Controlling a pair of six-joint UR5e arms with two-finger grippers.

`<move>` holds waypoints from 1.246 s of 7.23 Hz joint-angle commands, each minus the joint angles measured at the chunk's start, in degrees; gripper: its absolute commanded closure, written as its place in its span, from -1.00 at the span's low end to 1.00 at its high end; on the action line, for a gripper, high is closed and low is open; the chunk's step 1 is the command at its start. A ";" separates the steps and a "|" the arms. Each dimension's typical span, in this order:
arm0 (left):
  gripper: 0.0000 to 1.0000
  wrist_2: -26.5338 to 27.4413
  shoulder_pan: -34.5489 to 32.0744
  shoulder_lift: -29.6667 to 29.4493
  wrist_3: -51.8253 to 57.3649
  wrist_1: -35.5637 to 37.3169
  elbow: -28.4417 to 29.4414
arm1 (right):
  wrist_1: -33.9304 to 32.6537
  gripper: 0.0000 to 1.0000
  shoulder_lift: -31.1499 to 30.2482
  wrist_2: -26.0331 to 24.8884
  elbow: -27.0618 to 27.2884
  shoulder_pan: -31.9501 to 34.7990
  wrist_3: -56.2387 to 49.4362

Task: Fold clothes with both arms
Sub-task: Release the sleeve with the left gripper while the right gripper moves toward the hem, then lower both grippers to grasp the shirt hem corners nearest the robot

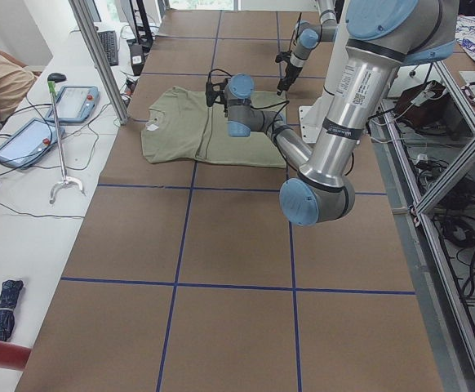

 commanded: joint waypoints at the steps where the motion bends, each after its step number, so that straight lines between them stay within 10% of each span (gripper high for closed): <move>1: -0.73 0.09 0.00 0.00 -0.09 0.00 -0.06 | -0.01 0.42 -0.45 0.79 0.21 -0.15 0.03; 2: -0.73 0.09 -0.09 0.00 -0.09 0.00 -0.06 | -0.01 0.99 -0.45 1.15 0.30 -0.67 -0.06; 6: -0.73 1.39 0.78 3.23 -4.62 1.05 -0.06 | -0.70 1.00 -0.80 1.33 3.71 -1.29 -0.14; 9: -0.66 10.24 9.46 14.46 -4.48 13.47 -10.82 | -1.94 1.00 -0.89 1.42 5.04 -1.12 -0.23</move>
